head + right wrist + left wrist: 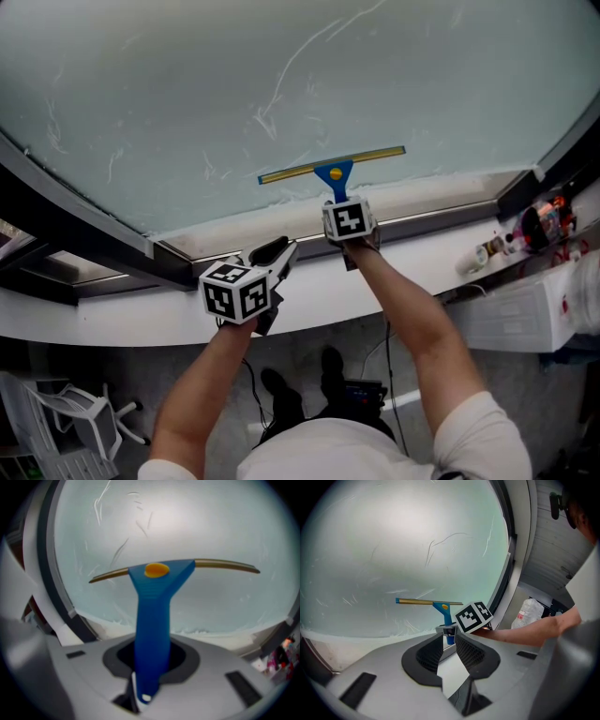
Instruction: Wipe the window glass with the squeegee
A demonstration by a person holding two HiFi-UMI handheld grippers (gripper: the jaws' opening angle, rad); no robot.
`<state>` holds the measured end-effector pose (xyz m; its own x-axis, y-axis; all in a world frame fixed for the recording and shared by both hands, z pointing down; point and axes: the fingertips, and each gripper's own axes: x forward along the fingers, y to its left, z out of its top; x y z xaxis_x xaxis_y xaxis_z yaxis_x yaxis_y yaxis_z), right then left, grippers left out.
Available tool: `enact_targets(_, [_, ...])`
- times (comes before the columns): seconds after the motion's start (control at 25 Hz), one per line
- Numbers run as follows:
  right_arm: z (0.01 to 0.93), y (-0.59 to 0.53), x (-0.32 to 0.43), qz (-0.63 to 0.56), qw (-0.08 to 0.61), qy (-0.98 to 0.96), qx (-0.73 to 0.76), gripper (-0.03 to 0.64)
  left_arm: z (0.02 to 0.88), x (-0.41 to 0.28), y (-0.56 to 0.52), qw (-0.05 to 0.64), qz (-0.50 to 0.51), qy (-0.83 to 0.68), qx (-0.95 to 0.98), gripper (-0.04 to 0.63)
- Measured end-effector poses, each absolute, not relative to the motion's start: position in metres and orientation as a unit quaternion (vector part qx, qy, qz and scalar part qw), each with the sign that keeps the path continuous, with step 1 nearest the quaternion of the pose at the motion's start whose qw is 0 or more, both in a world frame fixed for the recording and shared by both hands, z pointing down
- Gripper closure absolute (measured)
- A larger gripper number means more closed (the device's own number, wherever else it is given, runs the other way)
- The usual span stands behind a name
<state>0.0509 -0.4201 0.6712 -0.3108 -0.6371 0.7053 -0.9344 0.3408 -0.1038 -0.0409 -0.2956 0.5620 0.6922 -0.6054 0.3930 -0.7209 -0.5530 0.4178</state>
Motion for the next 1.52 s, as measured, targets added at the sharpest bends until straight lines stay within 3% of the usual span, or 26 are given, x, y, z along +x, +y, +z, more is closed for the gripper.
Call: enact_targets(1.52, [0.811,-0.409,0.06,0.288,0.365,-0.736,0.492,0.514,0.654,-0.027,-0.291,0.346,0.135,-0.366,0.853,0.488])
